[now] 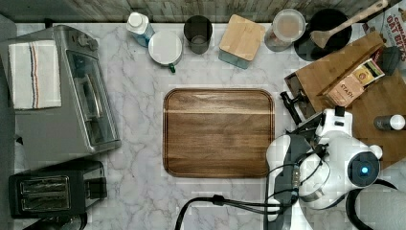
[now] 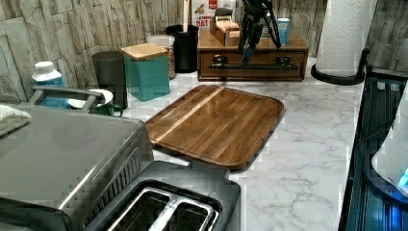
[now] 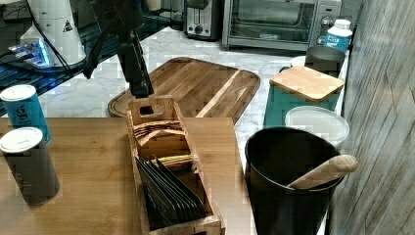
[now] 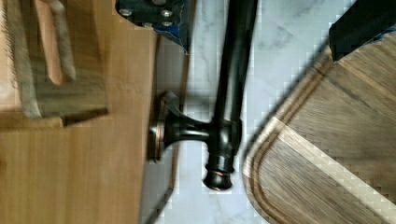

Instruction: Open the drawer.

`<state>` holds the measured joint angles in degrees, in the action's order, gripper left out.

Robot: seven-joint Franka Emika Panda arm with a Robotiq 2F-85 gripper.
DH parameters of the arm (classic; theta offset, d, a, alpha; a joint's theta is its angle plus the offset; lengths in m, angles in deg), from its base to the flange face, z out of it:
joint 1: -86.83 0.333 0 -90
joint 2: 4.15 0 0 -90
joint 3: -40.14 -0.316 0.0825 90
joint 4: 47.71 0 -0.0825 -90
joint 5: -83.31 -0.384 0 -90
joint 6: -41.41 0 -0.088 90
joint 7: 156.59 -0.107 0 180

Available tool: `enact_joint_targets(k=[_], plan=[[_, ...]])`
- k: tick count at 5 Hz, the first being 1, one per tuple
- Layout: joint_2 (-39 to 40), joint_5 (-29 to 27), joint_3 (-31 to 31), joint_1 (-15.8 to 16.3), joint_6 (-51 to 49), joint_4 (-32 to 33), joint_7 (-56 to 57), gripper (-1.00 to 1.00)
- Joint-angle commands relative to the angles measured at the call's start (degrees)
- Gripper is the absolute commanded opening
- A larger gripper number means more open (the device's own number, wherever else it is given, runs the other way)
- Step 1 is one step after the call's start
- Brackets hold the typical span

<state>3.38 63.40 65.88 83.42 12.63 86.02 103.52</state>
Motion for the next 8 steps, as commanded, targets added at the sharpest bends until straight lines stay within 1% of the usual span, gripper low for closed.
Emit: enact_joint_targets(k=[1, 2, 3, 4, 5, 6, 7, 8], plan=[[-1.4, 6.3, 4.2, 0.0, 1.7, 1.1, -9.9, 1.0], [-1.5, 2.9, 2.8, 0.0, 6.7, 4.3, -8.8, 1.0], [-0.2, -0.7, 1.1, -0.4, 8.4, 5.4, -6.1, 1.0], [0.3, -1.1, 0.7, 0.6, 10.8, 7.3, -7.5, 1.0], [1.1, -4.6, -0.5, 0.4, 12.6, 8.4, -5.5, 1.0], [1.8, -5.6, -0.1, 1.4, 12.3, 9.3, -5.6, 1.0], [0.4, -6.8, -0.3, 2.6, 14.8, 12.9, -7.4, 1.0], [-0.9, -0.4, 3.2, 5.8, 11.8, 13.9, -13.1, 1.0]])
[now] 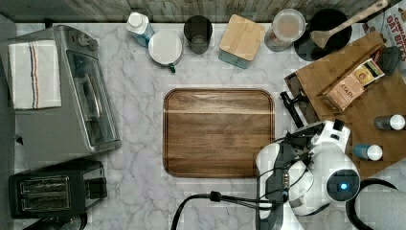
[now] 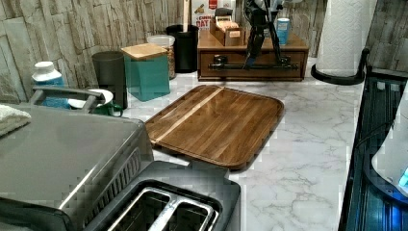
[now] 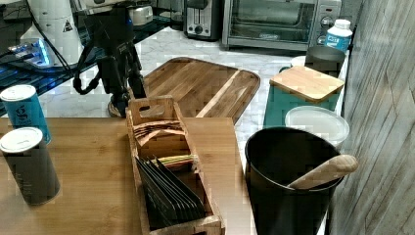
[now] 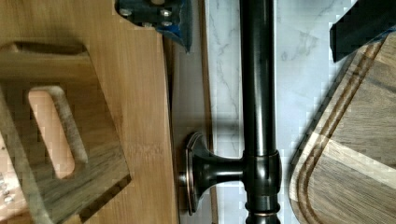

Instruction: Open the drawer.

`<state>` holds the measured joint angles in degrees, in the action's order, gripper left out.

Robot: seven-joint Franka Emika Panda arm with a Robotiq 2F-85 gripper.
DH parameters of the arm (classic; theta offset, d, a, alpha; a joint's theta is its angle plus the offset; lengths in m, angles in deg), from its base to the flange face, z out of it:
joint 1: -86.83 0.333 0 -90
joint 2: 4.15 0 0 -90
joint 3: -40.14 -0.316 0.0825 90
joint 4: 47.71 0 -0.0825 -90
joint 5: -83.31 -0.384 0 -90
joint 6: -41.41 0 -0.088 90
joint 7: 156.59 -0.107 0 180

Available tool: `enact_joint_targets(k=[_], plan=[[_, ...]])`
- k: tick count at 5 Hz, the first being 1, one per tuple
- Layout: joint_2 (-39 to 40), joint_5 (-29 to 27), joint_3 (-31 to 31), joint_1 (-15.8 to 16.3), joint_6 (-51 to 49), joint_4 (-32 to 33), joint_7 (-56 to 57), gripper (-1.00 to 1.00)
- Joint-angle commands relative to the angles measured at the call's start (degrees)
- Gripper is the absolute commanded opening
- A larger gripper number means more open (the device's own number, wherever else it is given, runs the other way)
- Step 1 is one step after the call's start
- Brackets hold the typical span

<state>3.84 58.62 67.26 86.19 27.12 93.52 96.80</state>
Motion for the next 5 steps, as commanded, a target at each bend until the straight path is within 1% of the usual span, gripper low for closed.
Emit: enact_joint_targets(k=[1, 2, 3, 4, 5], plan=[[-0.9, 2.4, 0.8, 3.0, 0.7, 8.0, -2.7, 1.0], [-0.8, 9.2, 3.5, 4.6, -5.8, 6.0, -3.7, 1.0], [-3.5, 17.6, 5.5, 6.4, -13.3, 6.3, -6.8, 1.0], [-7.2, 23.5, 6.2, 8.5, -15.1, 9.7, -13.0, 1.0], [-9.8, 24.5, 5.2, 10.2, -17.0, 12.9, -17.4, 1.0]])
